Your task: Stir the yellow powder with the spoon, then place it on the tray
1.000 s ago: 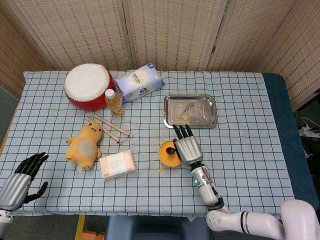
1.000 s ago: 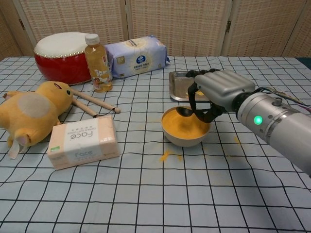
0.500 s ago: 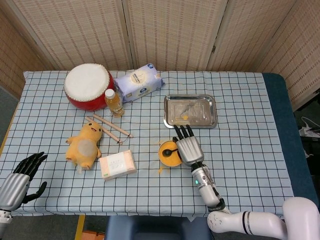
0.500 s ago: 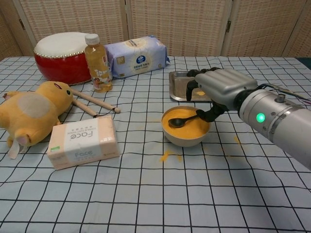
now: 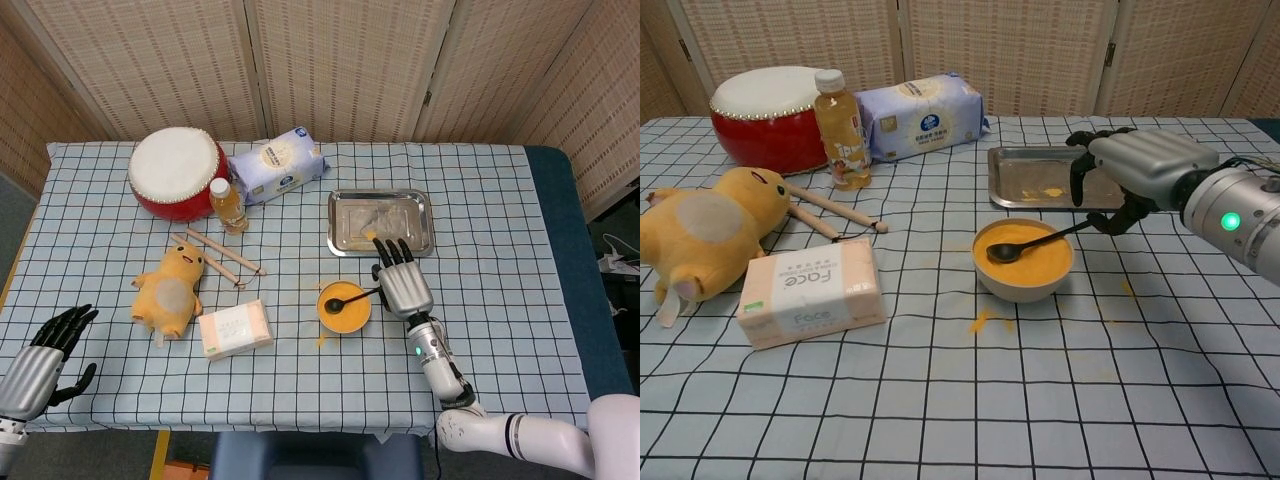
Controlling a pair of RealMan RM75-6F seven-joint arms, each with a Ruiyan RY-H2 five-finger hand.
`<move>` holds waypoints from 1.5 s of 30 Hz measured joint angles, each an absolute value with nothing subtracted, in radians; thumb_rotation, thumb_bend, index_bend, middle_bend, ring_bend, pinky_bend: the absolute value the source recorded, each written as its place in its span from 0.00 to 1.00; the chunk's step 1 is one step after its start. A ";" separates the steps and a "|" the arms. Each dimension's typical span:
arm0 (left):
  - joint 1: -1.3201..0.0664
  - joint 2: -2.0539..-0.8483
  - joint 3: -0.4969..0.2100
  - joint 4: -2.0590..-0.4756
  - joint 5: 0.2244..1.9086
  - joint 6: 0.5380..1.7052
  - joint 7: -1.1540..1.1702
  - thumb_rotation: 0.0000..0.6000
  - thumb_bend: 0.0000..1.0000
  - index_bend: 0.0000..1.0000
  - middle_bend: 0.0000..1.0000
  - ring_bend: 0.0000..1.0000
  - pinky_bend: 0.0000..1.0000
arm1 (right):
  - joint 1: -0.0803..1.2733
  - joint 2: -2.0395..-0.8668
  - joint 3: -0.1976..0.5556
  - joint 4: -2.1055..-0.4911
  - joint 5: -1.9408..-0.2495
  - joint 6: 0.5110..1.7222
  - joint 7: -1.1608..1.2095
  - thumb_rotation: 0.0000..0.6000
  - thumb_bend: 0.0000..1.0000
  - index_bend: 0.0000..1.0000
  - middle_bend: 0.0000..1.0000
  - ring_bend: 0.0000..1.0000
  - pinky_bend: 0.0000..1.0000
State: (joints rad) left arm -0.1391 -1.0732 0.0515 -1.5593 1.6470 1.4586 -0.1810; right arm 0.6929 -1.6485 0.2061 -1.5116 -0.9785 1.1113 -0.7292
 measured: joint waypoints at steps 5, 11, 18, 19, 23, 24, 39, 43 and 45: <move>-0.142 -1.075 0.049 -1.554 1.642 1.453 -0.185 1.00 0.45 0.00 0.00 0.00 0.10 | 0.709 -1.648 0.206 -1.481 -0.964 1.063 -0.705 1.00 0.36 0.49 0.00 0.00 0.00; -0.145 -1.077 0.049 -1.549 1.645 1.452 -0.192 1.00 0.45 0.00 0.00 0.00 0.10 | 0.732 -1.646 0.207 -1.467 -0.915 1.031 -0.717 1.00 0.36 0.49 0.00 0.00 0.00; -0.145 -1.078 0.050 -1.542 1.648 1.455 -0.203 1.00 0.45 0.00 0.00 0.00 0.10 | 0.745 -1.643 0.203 -1.469 -0.890 1.033 -0.725 1.00 0.36 0.49 0.00 0.00 0.00; -0.145 -1.078 0.050 -1.542 1.648 1.456 -0.203 1.00 0.45 0.00 0.00 0.00 0.10 | 0.746 -1.642 0.202 -1.469 -0.889 1.033 -0.725 1.00 0.36 0.49 0.00 0.00 0.00; -0.145 -1.078 0.050 -1.541 1.648 1.455 -0.204 1.00 0.45 0.00 0.00 0.00 0.10 | 0.748 -1.642 0.201 -1.470 -0.886 1.033 -0.725 1.00 0.36 0.50 0.00 0.00 0.00; -0.146 -1.078 0.050 -1.541 1.648 1.455 -0.204 1.00 0.45 0.00 0.00 0.00 0.10 | 0.748 -1.642 0.200 -1.470 -0.885 1.033 -0.724 1.00 0.36 0.50 0.00 0.00 0.00; -0.146 -1.079 0.052 -1.533 1.654 1.462 -0.213 1.00 0.45 0.00 0.00 0.00 0.10 | 0.761 -1.648 0.187 -1.465 -0.874 1.044 -0.716 1.00 0.36 0.54 0.00 0.00 0.00; -0.146 -1.079 0.051 -1.534 1.652 1.460 -0.211 1.00 0.45 0.00 0.00 0.00 0.10 | 0.762 -1.650 0.184 -1.463 -0.874 1.050 -0.716 1.00 0.36 0.53 0.00 0.00 0.00; -0.146 -1.080 0.051 -1.534 1.649 1.458 -0.211 1.00 0.45 0.00 0.00 0.00 0.10 | 0.762 -1.649 0.182 -1.464 -0.874 1.052 -0.716 1.00 0.36 0.53 0.00 0.00 0.00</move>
